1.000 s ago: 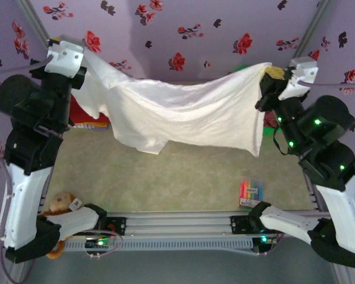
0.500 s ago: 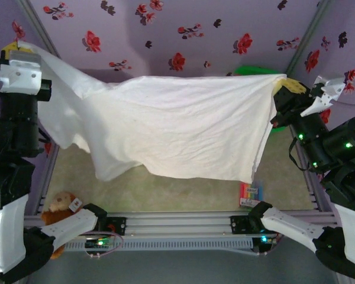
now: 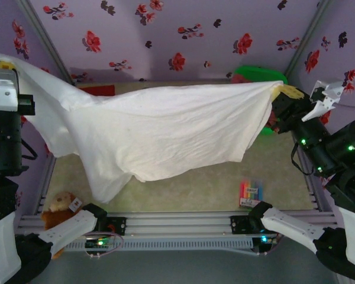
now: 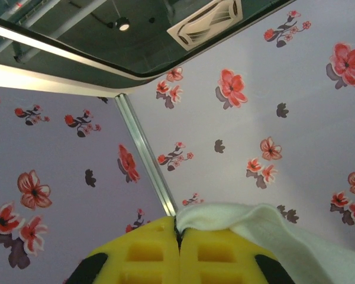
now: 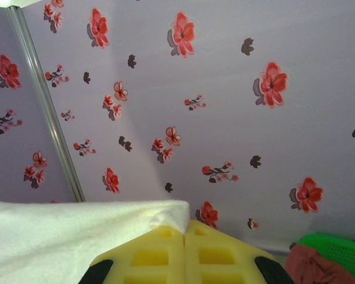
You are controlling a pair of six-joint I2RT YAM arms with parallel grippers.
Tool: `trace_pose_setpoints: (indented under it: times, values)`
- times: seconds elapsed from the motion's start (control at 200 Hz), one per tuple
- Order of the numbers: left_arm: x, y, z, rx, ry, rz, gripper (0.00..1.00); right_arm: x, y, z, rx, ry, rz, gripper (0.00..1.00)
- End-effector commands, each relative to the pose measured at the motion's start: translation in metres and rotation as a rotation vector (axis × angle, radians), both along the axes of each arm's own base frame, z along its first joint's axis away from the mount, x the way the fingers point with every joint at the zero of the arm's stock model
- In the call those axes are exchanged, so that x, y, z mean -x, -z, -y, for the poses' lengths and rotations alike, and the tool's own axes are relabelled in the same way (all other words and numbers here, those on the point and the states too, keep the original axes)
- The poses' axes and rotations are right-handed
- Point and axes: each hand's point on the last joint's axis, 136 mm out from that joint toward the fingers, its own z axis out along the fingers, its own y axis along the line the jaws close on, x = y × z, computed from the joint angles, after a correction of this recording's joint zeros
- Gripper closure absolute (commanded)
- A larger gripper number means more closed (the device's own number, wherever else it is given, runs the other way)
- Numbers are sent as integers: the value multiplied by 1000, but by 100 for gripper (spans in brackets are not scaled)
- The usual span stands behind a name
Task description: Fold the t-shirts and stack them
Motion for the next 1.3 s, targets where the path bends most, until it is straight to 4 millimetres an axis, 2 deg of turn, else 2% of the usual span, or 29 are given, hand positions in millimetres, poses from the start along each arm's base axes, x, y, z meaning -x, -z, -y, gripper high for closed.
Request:
trace_pose_setpoints:
  times: [0.0,0.175,0.3,0.43,0.54,0.61,0.66,0.74,0.83,0.905,0.97,1.04,1.09,1.155,1.22,1.29]
  values:
    - [13,-14,-7,57,19,55,100,14,-16,19,-63,25,34,100]
    - [-7,-8,2,-17,-25,20,100,13,-16,22,-68,48,53,100]
    - [-31,-1,12,-55,-57,-13,100,2,-8,28,-48,122,33,100]
    - [-54,5,23,-49,-42,-78,100,-14,8,31,-12,202,-4,100]
    - [-88,29,36,-95,-69,-194,100,-41,33,32,60,332,-56,100]
    - [-121,60,49,-127,-60,-312,100,-62,51,34,82,443,-74,100]
    - [-143,89,56,-109,-23,-419,100,-78,64,30,110,486,-78,100]
    - [-179,138,61,-37,30,-575,100,-113,95,20,162,505,-167,100]
    - [-219,205,66,-30,45,-746,100,-161,148,9,213,495,-328,100]
    - [-247,265,59,-25,7,-881,100,-193,195,-2,286,481,-446,100]
    - [-265,318,53,5,-14,-984,100,-213,232,-9,348,482,-534,100]
    - [-275,361,47,42,-26,-1041,100,-224,264,-13,392,492,-604,100]
    - [-277,382,48,56,-23,-1059,100,-228,280,-13,412,504,-638,100]
    - [-277,399,51,80,-8,-1063,100,-229,293,-14,417,507,-661,100]
    - [-277,410,52,87,-1,-1062,100,-230,303,-15,427,505,-674,100]
    - [-275,412,45,102,-43,-1058,100,-228,304,-11,443,522,-677,100]
